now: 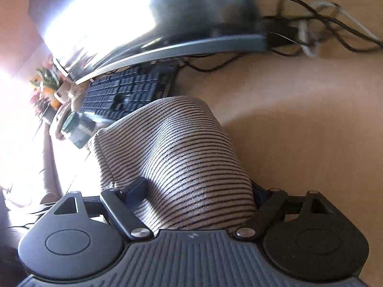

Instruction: Fold clothes

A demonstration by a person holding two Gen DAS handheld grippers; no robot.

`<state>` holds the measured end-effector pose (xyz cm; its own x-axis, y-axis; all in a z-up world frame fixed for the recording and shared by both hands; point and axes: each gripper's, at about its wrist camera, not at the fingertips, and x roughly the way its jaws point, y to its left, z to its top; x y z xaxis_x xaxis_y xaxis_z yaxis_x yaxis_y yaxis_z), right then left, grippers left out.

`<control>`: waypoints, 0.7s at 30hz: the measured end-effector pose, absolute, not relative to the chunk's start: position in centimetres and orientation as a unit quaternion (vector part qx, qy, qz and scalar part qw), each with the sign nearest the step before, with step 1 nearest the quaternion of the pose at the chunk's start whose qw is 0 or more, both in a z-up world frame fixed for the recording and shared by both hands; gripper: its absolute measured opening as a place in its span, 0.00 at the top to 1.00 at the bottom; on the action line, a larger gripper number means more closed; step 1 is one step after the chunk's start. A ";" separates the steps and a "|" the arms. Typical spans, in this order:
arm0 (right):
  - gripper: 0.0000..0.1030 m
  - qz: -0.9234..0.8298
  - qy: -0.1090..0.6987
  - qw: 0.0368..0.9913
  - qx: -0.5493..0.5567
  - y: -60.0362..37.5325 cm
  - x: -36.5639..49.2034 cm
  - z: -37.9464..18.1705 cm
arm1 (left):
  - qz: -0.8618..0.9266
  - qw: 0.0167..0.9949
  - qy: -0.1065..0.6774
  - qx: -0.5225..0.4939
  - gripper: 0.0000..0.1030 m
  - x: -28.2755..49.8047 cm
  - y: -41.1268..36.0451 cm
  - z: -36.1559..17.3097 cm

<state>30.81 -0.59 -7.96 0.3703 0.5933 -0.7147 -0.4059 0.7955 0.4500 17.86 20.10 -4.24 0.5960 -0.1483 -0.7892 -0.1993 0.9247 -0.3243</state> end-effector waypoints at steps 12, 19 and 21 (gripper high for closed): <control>0.16 0.309 0.457 0.832 -0.058 -3.2 25.4 -7.2 | -0.024 0.864 0.457 -0.209 0.08 18.1 20.8 -5.9; 0.19 0.321 0.476 0.818 0.025 -3.4 25.9 -7.0 | -0.028 0.864 0.462 -0.197 0.06 18.6 21.3 -5.8; 0.18 0.319 0.472 0.818 0.079 -4.5 27.5 -6.3 | -0.031 0.865 0.463 -0.192 0.06 18.7 21.3 -5.8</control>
<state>27.45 -4.54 -6.33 0.3505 0.5968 -0.7218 -0.4473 0.7838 0.4309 18.73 21.33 -5.78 0.5699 -0.2316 -0.7884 -0.1236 0.9244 -0.3609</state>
